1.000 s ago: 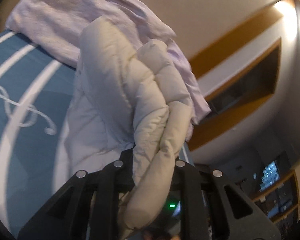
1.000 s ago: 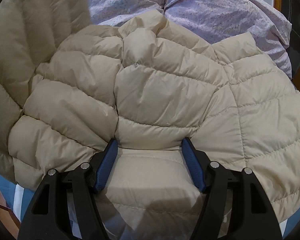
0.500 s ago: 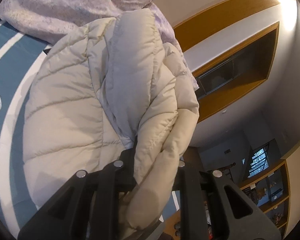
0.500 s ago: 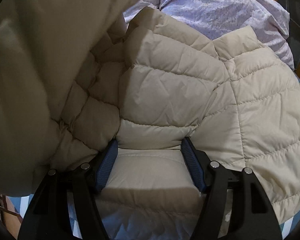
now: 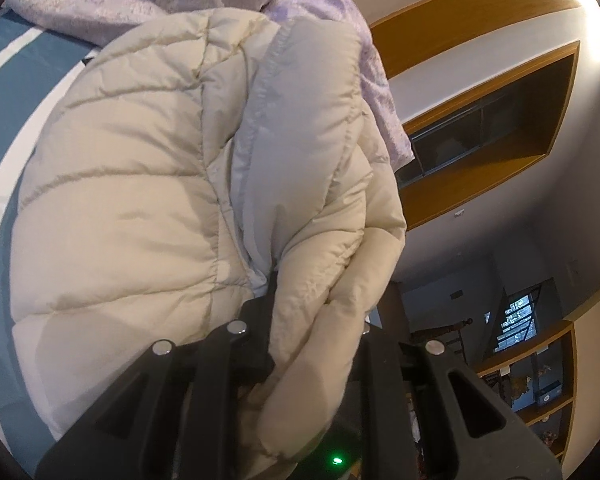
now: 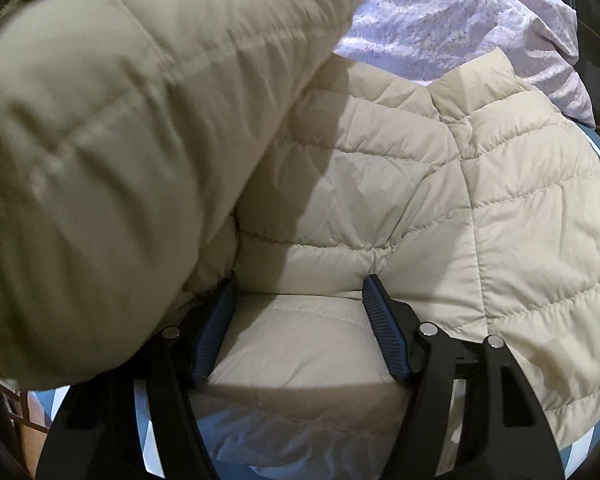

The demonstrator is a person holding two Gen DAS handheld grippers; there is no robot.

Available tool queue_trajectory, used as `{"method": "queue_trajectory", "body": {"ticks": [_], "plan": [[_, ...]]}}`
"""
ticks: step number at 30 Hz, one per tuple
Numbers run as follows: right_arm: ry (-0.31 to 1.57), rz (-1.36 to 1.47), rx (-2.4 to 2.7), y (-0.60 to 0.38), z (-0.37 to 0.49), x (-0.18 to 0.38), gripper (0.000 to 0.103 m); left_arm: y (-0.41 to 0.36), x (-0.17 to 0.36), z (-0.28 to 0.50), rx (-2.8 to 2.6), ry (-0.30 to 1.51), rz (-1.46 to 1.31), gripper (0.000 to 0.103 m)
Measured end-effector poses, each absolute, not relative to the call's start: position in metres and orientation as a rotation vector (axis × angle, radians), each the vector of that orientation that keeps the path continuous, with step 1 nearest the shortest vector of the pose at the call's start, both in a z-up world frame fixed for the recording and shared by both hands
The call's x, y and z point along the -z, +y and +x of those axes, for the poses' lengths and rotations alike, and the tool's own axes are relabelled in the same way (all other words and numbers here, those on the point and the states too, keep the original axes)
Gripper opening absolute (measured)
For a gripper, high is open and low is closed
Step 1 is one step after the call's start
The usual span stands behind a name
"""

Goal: Fold large clothes

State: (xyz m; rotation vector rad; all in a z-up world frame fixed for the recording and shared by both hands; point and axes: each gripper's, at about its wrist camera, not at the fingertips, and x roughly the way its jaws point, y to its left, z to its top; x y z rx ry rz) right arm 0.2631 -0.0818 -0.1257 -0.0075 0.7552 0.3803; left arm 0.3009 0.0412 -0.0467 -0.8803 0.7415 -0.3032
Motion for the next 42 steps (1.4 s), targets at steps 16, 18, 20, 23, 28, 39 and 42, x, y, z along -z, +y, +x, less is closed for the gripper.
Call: {"method": "queue_trajectory", "body": {"ticks": [16, 18, 20, 23, 28, 39, 42], "plan": [[0.726, -0.011, -0.382, -0.108, 0.249, 0.121, 0.065, 0.030, 0.073, 0.334, 0.265, 0.858, -0.849, 0.017], [0.721, -0.009, -0.381, -0.113, 0.247, 0.120, 0.065, 0.028, 0.075, 0.338, 0.255, 0.867, -0.836, 0.017], [0.718, -0.003, -0.378, -0.119, 0.245, 0.119, 0.064, 0.024, 0.077, 0.341, 0.245, 0.877, -0.825, 0.017], [0.715, 0.008, -0.375, -0.126, 0.242, 0.118, 0.063, 0.019, 0.078, 0.341, 0.233, 0.885, -0.808, 0.017], [0.702, 0.010, -0.367, -0.137, 0.220, 0.115, 0.060, 0.015, 0.079, 0.344, 0.220, 0.902, -0.799, 0.017], [0.629, 0.007, -0.198, -0.216, 0.205, 0.105, 0.059, 0.012, 0.089, 0.352, 0.173, 0.937, -0.757, 0.019], [0.676, 0.014, -0.183, -0.221, 0.210, 0.114, 0.059, 0.012, 0.090, 0.351, 0.164, 0.940, -0.746, 0.019]]}}
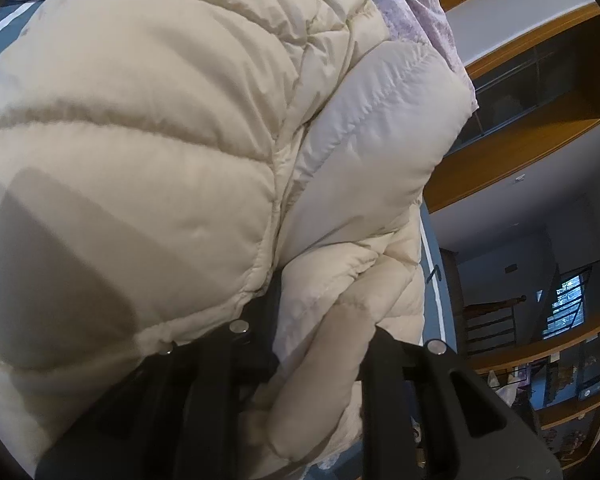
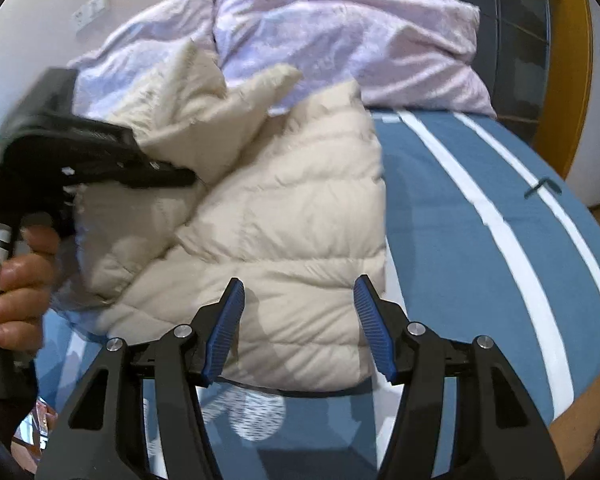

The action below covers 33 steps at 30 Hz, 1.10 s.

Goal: Fold large clothes

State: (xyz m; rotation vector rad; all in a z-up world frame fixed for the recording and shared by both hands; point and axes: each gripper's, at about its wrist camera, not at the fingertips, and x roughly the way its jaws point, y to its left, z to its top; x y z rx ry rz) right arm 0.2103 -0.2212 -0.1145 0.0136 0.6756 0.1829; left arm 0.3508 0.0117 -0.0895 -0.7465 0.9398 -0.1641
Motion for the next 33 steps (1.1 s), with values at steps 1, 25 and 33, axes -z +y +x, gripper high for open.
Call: {"method": "queue_trajectory", "body": {"ticks": [1, 25, 33], "plan": [[0.693, 0.013, -0.182, -0.218, 0.212, 0.119, 0.059, 0.008, 0.088, 0.351, 0.160, 0.941, -0.742, 0.019], [0.738, 0.069, -0.168, -0.229, 0.229, 0.132, 0.060, -0.067, 0.048, 0.335, 0.331, 0.930, -0.632, 0.074], [0.749, 0.079, -0.152, -0.229, 0.225, 0.132, 0.060, -0.022, 0.009, 0.288, 0.243, 0.833, -0.528, 0.078]]}}
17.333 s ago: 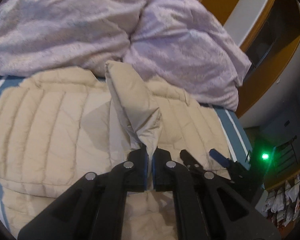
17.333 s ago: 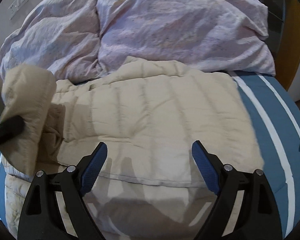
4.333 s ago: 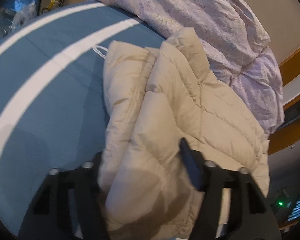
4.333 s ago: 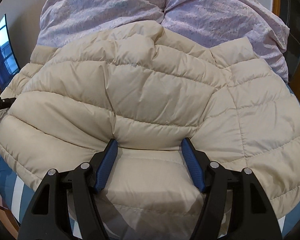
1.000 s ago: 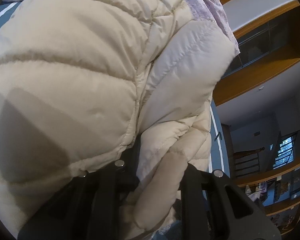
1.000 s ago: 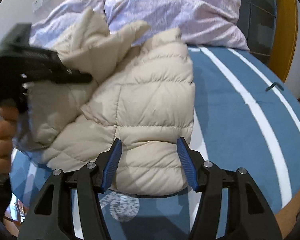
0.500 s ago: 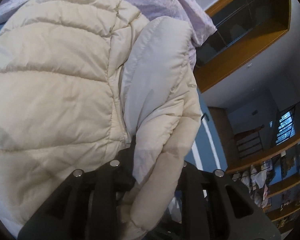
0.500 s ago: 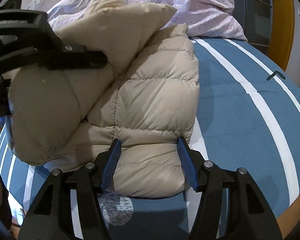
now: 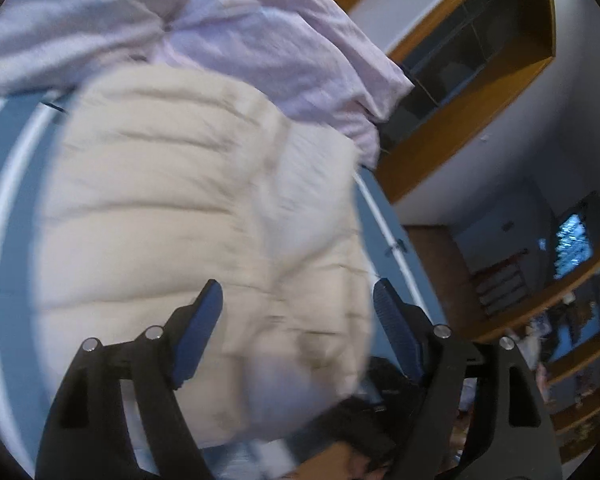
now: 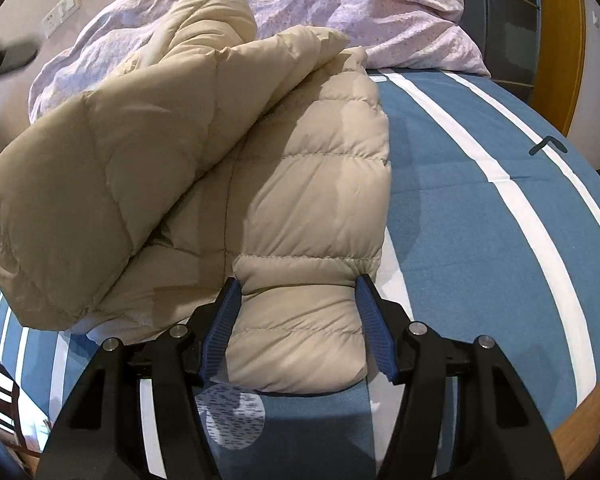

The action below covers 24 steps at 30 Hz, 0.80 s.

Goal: Fold large clothes

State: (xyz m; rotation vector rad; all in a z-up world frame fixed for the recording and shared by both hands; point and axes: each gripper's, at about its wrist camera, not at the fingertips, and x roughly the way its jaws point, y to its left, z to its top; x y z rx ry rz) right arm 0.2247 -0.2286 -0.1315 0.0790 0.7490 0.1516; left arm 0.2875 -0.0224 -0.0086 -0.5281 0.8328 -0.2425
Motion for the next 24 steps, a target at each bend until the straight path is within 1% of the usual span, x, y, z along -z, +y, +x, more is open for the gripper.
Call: {"method": "queue_trajectory", "body": {"ticks": [5, 9, 13, 24], "plan": [[0.750, 0.083, -0.141, -0.227, 0.224, 0.131, 0.061, 0.026, 0.012, 0.274, 0.044, 0.793, -0.461, 0.078], [0.748, 0.083, -0.135, -0.226, 0.223, 0.131, 0.061, 0.049, 0.037, 0.275, -0.047, 0.839, -0.464, 0.078], [0.748, 0.082, -0.137, -0.226, 0.223, 0.131, 0.061, 0.039, 0.059, 0.283, -0.025, 0.876, -0.473, 0.078], [0.745, 0.109, -0.129, -0.236, 0.218, 0.126, 0.062, 0.002, 0.073, 0.298, -0.003, 0.890, -0.391, 0.080]]}}
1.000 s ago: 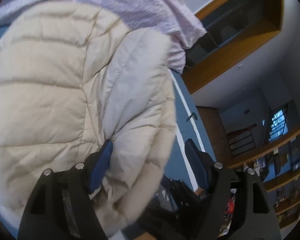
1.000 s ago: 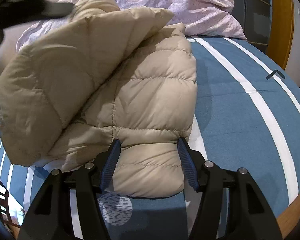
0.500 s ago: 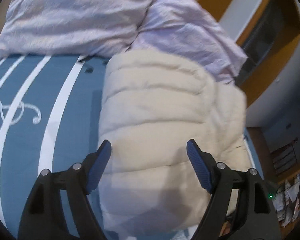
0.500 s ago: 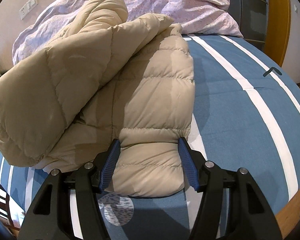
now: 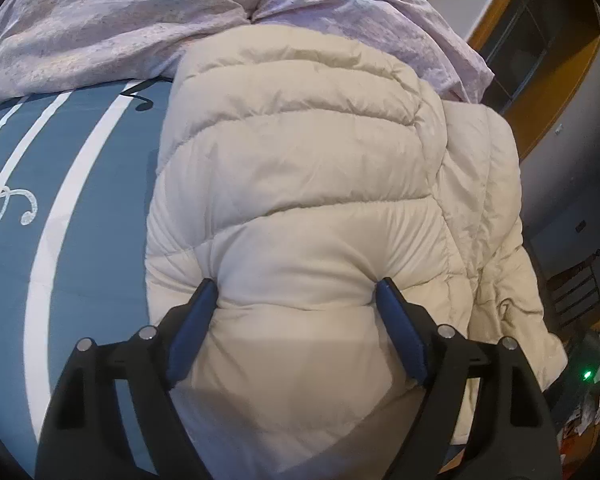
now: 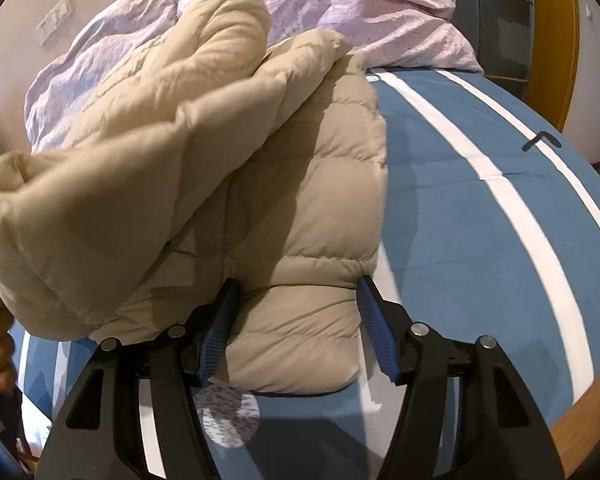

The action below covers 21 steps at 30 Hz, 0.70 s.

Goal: Fold large clothes

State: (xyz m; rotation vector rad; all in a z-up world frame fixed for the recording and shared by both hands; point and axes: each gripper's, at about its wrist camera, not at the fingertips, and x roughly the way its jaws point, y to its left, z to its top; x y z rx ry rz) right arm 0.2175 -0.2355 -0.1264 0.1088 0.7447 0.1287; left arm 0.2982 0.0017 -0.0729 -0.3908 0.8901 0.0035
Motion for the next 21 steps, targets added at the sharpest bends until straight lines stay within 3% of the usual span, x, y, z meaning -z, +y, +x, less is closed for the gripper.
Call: {"method": "queue_trajectory", "body": {"ticks": [9, 14, 21], "plan": [[0.617, 0.144, -0.037, -0.267, 0.208, 0.072, 0.060, -0.006, 0.079, 0.304, 0.022, 0.888, -0.372, 0.082], [0.571, 0.154, -0.088, -0.259, 0.213, 0.044, 0.047, -0.007, 0.080, 0.306, 0.023, 0.889, -0.364, 0.082], [0.570, 0.148, -0.164, -0.233, 0.225, 0.043, 0.043, -0.010, 0.079, 0.306, 0.011, 0.894, -0.339, 0.082]]}}
